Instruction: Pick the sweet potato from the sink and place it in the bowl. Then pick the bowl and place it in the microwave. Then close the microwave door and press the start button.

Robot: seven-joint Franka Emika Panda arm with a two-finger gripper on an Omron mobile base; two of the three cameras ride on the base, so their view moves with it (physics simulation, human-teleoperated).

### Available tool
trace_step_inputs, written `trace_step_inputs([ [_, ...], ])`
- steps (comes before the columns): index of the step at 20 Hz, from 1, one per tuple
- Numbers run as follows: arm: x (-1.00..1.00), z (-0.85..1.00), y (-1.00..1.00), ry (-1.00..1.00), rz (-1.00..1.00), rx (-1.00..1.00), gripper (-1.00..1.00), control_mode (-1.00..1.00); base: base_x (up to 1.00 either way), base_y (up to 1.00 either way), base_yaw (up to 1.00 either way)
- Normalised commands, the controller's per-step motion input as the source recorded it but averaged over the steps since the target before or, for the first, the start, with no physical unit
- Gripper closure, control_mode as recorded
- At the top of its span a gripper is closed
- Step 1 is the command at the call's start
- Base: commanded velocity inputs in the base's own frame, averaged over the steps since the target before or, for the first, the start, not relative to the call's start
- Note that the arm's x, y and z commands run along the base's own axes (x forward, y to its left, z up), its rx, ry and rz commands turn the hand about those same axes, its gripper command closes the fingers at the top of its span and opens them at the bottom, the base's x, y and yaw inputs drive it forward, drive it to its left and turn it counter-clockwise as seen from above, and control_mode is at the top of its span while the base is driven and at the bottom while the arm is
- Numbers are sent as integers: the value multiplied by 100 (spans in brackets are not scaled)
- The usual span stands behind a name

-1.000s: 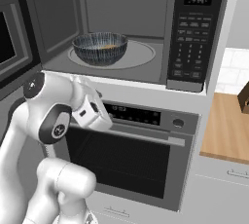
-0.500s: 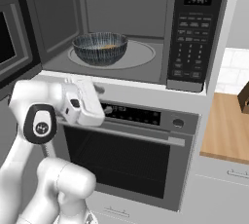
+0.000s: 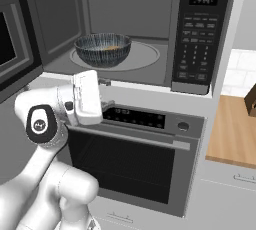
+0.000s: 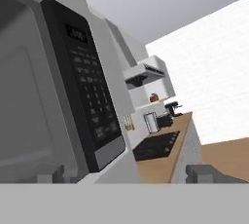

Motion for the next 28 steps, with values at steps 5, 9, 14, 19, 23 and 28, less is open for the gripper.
trace_step_inputs([
  [5,-38,-39,12,-18,-16,-30,-100,-100,0,0,0],
  [9,-11,-57,17,-16,-5,-25,-100,-100,0,0,0],
  [14,-31,-46,37,-7,0,-21,-100,-100,0,0,0],
  [19,-74,-21,48,0,0,-12,-100,-100,0,0,0],
  [23,-79,-13,59,0,0,-9,-100,-100,0,0,0],
  [28,-47,-38,68,0,2,-12,-100,-100,0,0,0],
])
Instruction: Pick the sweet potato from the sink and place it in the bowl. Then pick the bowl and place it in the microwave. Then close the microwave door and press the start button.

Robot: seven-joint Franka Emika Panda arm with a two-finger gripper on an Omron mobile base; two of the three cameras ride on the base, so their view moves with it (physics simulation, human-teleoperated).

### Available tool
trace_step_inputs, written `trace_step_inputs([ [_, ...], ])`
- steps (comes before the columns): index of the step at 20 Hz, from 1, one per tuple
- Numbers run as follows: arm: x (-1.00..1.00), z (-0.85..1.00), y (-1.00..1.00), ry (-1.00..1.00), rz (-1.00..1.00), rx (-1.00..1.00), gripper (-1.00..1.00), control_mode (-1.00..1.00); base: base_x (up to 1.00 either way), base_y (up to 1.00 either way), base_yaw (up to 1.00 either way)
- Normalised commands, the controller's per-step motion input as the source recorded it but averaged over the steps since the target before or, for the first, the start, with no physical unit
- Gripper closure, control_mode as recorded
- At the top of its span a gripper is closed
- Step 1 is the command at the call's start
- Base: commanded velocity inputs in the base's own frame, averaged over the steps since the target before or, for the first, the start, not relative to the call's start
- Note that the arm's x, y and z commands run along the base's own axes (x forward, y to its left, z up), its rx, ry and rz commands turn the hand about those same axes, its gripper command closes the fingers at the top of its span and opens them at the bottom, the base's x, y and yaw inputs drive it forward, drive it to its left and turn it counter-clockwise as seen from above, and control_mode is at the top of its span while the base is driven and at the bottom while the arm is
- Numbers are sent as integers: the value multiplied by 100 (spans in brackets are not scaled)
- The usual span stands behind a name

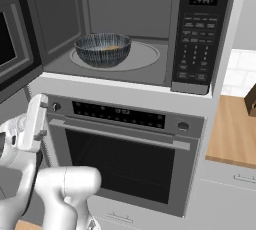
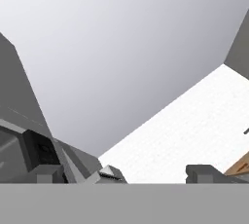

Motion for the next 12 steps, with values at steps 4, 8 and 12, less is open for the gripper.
trace_step_inputs([
  [4,-22,-57,76,0,11,-8,-100,-100,0,0,0],
  [8,-16,-41,88,0,19,-3,-100,-100,0,0,0],
  [12,-1,-14,98,3,26,0,-100,-100,0,0,0],
])
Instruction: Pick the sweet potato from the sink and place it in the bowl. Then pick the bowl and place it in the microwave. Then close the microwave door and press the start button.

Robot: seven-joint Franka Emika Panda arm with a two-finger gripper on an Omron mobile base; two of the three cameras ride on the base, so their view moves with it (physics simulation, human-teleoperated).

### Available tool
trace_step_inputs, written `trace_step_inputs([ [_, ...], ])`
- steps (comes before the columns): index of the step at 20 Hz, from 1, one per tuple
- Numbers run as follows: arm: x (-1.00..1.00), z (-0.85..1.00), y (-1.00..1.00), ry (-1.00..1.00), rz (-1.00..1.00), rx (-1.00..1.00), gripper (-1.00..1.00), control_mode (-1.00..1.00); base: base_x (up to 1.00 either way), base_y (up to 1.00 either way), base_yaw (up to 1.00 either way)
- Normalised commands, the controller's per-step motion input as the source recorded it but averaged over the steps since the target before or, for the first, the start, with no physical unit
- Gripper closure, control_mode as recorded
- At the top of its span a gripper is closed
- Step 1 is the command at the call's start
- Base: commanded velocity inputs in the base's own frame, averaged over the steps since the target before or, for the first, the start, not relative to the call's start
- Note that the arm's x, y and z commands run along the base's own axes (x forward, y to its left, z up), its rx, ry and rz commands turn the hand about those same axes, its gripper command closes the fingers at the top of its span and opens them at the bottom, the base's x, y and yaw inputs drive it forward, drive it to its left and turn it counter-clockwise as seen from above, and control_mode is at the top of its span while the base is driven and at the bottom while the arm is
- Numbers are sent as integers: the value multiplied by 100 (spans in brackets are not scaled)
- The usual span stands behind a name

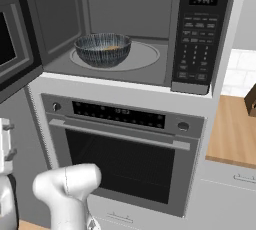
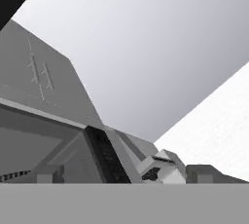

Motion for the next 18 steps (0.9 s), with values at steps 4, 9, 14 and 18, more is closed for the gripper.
trace_step_inputs([
  [4,0,2,84,3,28,0,-100,-100,0,0,0],
  [9,-4,40,51,0,20,0,-100,-100,0,0,0],
  [14,-14,83,9,0,10,0,-100,-100,0,0,0],
  [18,-28,87,0,0,4,0,-100,-100,0,0,0],
])
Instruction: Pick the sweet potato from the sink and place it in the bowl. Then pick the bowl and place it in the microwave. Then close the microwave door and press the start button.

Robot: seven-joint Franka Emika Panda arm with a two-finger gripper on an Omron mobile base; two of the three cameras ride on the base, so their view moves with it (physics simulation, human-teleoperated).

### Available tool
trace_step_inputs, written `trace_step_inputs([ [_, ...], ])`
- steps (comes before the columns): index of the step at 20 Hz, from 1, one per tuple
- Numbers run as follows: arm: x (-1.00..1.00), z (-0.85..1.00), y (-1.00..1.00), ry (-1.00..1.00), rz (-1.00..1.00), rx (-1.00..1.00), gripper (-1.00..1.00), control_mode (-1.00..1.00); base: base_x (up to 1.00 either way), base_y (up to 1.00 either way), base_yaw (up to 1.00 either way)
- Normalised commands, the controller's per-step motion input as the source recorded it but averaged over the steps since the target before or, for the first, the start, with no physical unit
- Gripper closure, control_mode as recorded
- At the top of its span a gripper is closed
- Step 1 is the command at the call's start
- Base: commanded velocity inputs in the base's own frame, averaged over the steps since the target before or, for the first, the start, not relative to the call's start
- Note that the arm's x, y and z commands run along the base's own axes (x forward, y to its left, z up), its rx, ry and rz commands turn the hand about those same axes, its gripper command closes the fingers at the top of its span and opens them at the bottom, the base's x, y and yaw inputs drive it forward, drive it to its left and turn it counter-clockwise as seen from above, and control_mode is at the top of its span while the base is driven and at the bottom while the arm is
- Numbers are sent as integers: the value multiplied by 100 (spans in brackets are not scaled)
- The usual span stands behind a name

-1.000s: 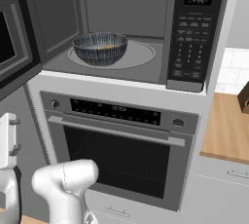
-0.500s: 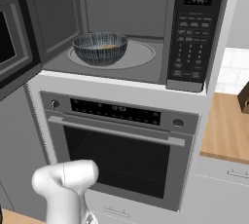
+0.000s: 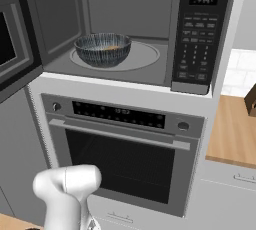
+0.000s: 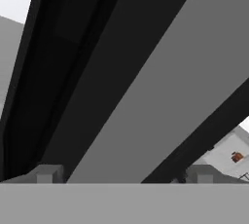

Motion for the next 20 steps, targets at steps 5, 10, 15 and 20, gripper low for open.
trace_step_inputs([
  [5,-44,71,-16,-1,0,5,-100,-100,0,0,0],
  [10,-39,70,-41,-3,1,12,-100,-100,0,0,0],
  [15,-17,74,-65,0,11,17,-100,-100,0,0,0],
  [20,-3,54,-71,0,21,21,-100,-100,0,0,0],
])
